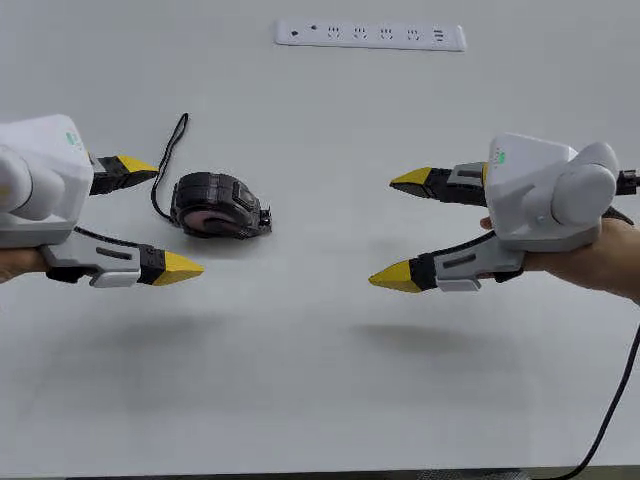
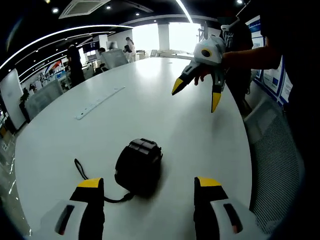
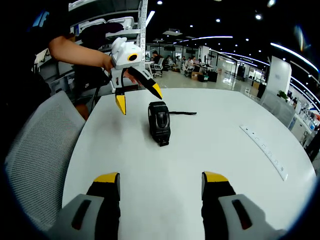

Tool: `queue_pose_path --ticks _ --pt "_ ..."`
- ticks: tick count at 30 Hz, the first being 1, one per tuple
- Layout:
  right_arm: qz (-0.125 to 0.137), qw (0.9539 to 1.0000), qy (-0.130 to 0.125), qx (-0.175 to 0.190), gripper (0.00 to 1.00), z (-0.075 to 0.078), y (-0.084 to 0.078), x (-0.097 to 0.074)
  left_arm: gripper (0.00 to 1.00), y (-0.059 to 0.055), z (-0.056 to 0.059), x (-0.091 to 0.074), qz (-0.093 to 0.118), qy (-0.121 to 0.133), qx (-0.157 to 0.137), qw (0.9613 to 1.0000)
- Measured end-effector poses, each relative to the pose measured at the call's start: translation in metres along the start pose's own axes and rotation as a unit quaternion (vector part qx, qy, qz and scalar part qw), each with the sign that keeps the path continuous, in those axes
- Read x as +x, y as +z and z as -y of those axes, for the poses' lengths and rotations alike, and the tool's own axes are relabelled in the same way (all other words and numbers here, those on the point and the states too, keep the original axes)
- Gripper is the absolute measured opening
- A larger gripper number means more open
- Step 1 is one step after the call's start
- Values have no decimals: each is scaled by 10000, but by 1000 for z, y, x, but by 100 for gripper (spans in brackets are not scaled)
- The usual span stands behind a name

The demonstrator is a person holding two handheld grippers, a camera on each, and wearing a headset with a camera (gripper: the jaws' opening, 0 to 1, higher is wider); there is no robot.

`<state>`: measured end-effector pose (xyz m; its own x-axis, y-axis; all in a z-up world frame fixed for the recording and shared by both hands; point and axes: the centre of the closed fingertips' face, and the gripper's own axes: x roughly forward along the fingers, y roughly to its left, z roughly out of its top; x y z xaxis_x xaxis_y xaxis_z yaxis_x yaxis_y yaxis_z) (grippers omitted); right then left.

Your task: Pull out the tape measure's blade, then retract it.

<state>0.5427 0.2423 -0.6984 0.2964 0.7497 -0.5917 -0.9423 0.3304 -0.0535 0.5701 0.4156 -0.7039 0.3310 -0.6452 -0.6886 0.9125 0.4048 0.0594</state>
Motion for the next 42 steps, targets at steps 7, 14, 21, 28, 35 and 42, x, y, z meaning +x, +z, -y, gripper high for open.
queue_pose_path --ticks 7,14,21,28,35,42 --pt "-64 9996 209 -161 64 5 5 16 61 -5 -5 7 -294 -267 219 9990" --pt "-141 9983 475 -317 56 6 8 34 55 -11 -12 14 -553 -424 441 9966" --pt "-219 9965 659 -462 52 10 12 52 48 -13 -14 24 -739 -632 555 9937" --pt "-291 9944 828 -584 46 12 14 69 40 -12 -16 31 -856 -737 698 9911" --pt "-342 9925 998 -617 41 10 16 86 34 -10 -17 39 -948 -879 792 9884" --pt "-378 9915 1096 -590 38 9 17 100 31 -13 -15 42 -1074 -1010 852 9854"
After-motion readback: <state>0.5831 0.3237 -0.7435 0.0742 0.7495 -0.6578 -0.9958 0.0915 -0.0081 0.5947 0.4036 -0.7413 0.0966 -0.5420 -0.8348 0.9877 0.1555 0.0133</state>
